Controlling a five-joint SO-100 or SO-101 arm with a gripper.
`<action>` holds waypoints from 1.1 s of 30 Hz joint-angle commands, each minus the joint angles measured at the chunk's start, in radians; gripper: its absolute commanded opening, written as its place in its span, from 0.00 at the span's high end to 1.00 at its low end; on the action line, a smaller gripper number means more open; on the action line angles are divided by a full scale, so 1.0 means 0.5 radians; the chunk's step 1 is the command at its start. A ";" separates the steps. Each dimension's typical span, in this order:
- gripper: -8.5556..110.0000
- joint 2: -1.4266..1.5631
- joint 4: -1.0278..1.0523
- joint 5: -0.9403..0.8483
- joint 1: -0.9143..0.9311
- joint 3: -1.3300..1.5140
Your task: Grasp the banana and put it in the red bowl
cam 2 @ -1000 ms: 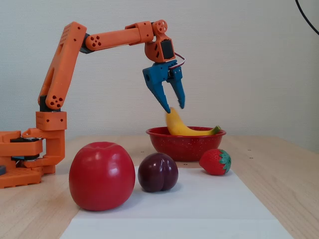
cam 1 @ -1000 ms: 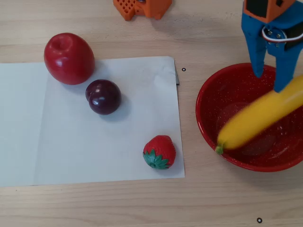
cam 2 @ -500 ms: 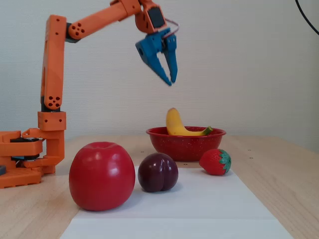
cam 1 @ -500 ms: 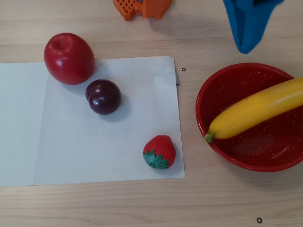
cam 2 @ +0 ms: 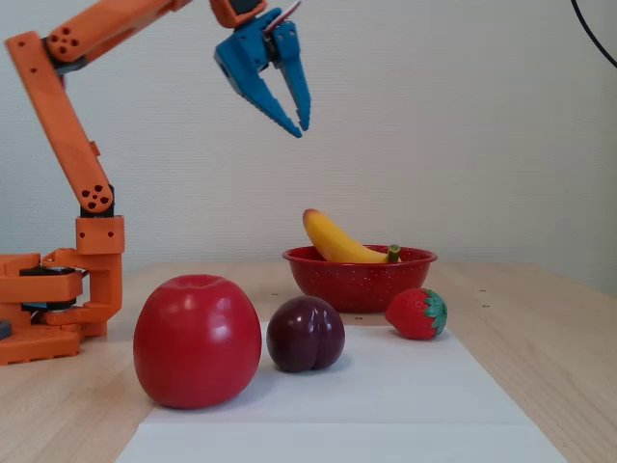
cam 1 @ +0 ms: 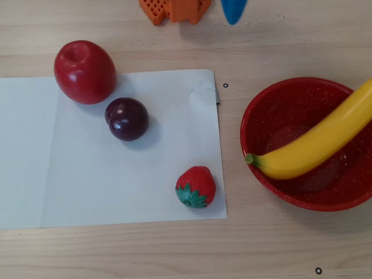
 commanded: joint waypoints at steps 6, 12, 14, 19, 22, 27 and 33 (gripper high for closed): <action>0.93 0.607 -0.439 -0.025 -0.258 0.589; 0.93 0.939 -0.764 -0.043 -0.390 1.138; 0.93 1.089 -0.920 -0.034 -0.414 1.378; 0.93 1.451 -1.276 -0.049 -0.433 1.921; 0.93 1.663 -1.433 -0.074 -0.442 2.218; 0.93 2.046 -1.611 -0.046 -0.482 2.727; 0.93 2.329 -1.740 -0.046 -0.580 3.145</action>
